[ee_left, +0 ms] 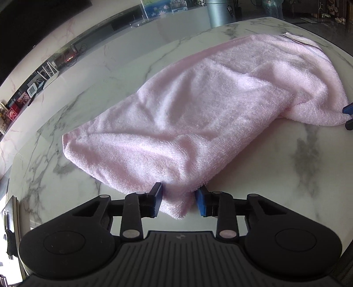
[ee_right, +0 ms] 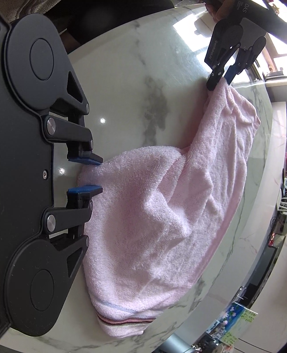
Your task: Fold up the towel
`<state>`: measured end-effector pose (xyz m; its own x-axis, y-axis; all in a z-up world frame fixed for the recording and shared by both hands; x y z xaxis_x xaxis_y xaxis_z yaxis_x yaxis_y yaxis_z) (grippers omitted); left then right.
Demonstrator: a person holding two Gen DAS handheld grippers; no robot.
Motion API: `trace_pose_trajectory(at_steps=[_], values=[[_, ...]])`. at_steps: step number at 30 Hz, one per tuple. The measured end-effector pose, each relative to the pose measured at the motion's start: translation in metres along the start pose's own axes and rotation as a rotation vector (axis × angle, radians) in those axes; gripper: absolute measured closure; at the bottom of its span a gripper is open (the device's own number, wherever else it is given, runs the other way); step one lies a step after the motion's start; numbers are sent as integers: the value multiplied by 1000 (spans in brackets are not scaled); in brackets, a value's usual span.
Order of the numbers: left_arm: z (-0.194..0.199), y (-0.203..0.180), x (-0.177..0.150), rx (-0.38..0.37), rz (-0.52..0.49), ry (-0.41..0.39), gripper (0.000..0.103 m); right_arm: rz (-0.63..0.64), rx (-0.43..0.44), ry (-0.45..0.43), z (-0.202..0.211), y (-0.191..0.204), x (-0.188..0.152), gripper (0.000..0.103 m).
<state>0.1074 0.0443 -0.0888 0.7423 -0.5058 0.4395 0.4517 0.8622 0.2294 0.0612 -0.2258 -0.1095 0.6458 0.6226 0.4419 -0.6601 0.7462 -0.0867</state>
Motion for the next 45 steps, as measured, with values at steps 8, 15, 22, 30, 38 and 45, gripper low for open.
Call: trace_pose_trajectory(at_steps=[8, 15, 22, 30, 38, 45], values=[[28, 6, -11, -49, -7, 5, 95, 29, 38, 42, 29, -8, -13, 96], [66, 6, -16, -78, -84, 16, 95, 88, 54, 47, 76, -18, -9, 96], [68, 27, 10, -31, -125, 21, 95, 81, -17, 36, 89, -56, 29, 96], [18, 59, 23, 55, -39, 96, 77, -60, -54, 34, 47, -96, 48, 95], [24, 68, 11, 82, -32, 101, 67, -187, -70, 38, 32, -114, 40, 75], [48, 48, 25, 125, -130, 29, 66, -160, -57, 41, 40, -104, 39, 74]])
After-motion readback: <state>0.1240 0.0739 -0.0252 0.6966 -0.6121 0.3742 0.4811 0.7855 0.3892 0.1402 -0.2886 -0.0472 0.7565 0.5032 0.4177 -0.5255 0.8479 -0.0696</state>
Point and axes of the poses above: each gripper's, at about its wrist camera, not at the fingertips, and z roughly against the way its jaws point, y to its left, x to its top, the point moved 10 cm from there along -z, roughly the way its jaws point, and after that the axes turned 4 degrees about y, right-handed, at the moved point
